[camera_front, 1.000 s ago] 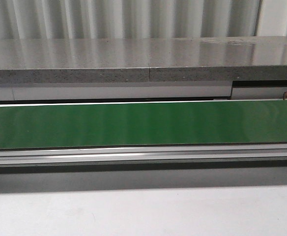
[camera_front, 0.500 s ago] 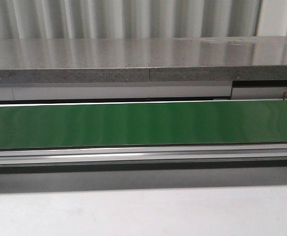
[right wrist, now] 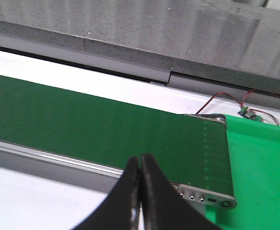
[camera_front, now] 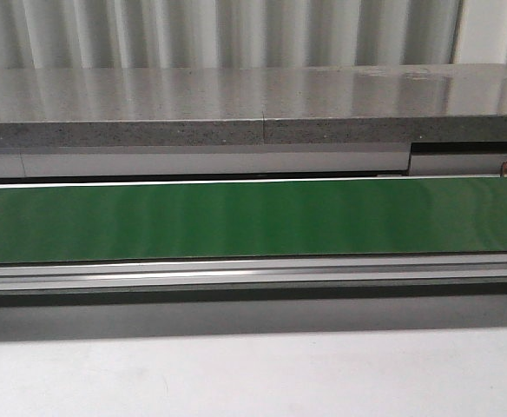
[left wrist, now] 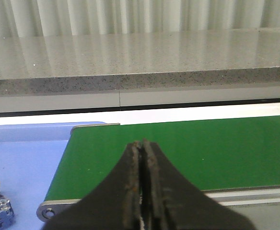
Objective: Move button from right to left
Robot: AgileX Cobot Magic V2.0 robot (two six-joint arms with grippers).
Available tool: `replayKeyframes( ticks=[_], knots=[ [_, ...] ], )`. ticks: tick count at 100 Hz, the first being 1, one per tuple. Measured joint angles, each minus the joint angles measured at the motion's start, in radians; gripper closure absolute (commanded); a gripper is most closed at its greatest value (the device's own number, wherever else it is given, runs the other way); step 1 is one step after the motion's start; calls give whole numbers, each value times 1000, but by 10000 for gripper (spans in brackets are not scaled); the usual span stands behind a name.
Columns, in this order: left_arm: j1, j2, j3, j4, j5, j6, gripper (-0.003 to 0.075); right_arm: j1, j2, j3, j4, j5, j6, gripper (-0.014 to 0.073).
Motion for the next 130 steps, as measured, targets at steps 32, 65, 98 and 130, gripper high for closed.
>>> replayKeyframes(
  ticks=[32, 65, 98, 130],
  knots=[
    [0, 0, 0, 0, 0, 0, 741, -62, 0, 158, -116, -310, 157, 660],
    [0, 0, 0, 0, 0, 0, 741, -107, -39, 367, -281, -597, 322, 660],
    [0, 0, 0, 0, 2, 0, 741, -107, -201, 511, -271, -585, 324, 660],
    [2, 0, 0, 0, 2, 0, 741, -107, -205, 514, -268, -574, 324, 660]
  ],
)
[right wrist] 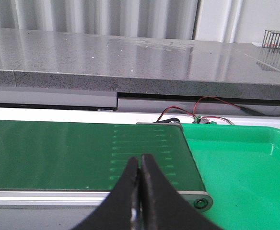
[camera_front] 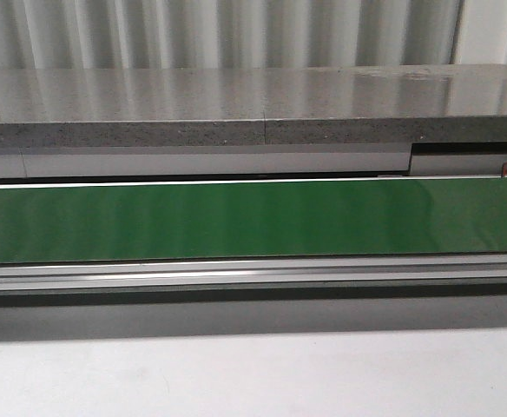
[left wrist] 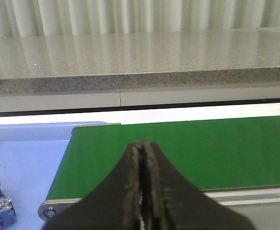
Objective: Move button from right to left
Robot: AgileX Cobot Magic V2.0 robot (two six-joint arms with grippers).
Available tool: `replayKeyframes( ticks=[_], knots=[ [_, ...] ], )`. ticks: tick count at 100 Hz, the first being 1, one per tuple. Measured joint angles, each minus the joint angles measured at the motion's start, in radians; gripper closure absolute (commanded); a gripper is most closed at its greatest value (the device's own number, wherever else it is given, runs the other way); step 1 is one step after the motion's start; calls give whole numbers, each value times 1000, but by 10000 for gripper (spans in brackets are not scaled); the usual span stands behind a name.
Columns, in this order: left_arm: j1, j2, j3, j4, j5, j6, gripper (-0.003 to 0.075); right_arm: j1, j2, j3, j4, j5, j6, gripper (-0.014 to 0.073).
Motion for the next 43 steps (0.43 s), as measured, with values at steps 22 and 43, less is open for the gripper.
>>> replayKeyframes(
  ticks=[22, 43],
  knots=[
    [0, 0, 0, 0, 0, 0, 741, 0, 0, 0, 2, 4, 0, 660],
    [0, 0, 0, 0, 0, 0, 741, 0, 0, 0, 2, 5, 0, 660]
  ],
)
